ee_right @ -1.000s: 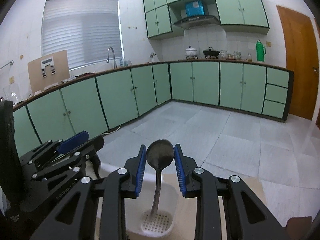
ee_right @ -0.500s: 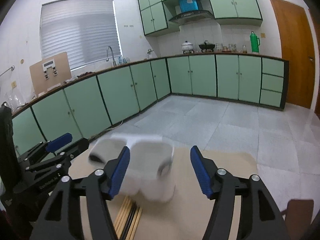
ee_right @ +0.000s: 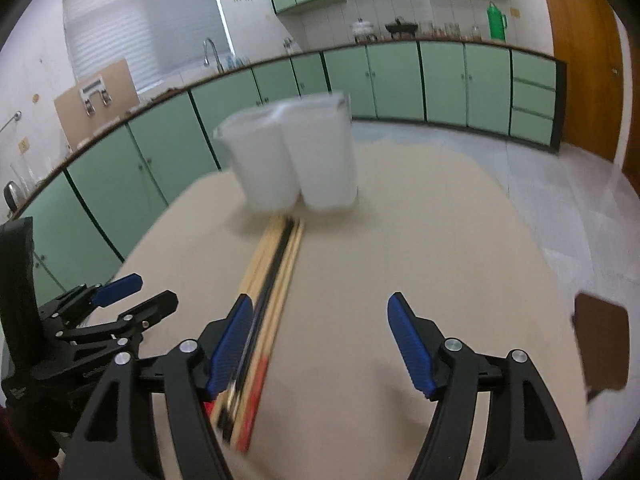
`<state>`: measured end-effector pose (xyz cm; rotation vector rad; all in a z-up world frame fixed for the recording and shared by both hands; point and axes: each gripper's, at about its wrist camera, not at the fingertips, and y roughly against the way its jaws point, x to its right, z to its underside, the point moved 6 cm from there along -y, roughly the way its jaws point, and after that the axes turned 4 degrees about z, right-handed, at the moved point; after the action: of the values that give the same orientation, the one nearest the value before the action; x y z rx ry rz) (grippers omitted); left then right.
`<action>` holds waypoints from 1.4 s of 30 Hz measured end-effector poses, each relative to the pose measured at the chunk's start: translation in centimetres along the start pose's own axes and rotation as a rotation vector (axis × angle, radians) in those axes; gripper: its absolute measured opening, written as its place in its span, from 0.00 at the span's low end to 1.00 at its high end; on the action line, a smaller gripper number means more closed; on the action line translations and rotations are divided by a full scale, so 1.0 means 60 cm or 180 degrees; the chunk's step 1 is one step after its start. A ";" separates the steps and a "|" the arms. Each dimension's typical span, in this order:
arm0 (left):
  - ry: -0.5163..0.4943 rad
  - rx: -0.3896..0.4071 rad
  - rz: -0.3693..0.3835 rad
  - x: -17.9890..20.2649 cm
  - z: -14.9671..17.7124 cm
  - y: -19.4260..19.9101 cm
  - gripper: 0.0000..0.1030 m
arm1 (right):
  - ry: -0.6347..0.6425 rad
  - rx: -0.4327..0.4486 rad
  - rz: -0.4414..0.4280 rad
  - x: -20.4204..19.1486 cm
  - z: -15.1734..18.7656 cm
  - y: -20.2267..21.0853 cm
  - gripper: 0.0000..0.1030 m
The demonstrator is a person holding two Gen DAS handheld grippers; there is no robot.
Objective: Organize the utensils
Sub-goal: 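Withdraw both open tools back toward the chopsticks on the mat, then grasp a red-patterned chopstick with the right tool while the left tool grasps another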
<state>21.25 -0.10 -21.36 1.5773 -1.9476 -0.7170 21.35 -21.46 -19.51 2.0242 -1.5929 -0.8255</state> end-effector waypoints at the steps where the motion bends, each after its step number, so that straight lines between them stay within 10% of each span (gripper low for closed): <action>1: -0.0003 -0.0041 -0.0036 -0.002 0.013 0.002 0.65 | -0.0022 -0.0079 -0.0028 -0.003 0.019 0.001 0.67; 34: 0.0024 -0.0364 0.0005 0.031 0.078 -0.005 0.69 | 0.0335 -0.0406 0.0290 -0.027 0.124 0.007 0.66; 42: -0.0003 -0.0375 0.0033 0.036 0.078 -0.003 0.71 | 0.0638 -0.0425 0.0178 -0.068 0.136 0.008 0.34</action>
<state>17.75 -1.89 -24.72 1.4952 -1.8771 -0.8130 14.77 -17.44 -24.35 1.8952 -1.4376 -0.6668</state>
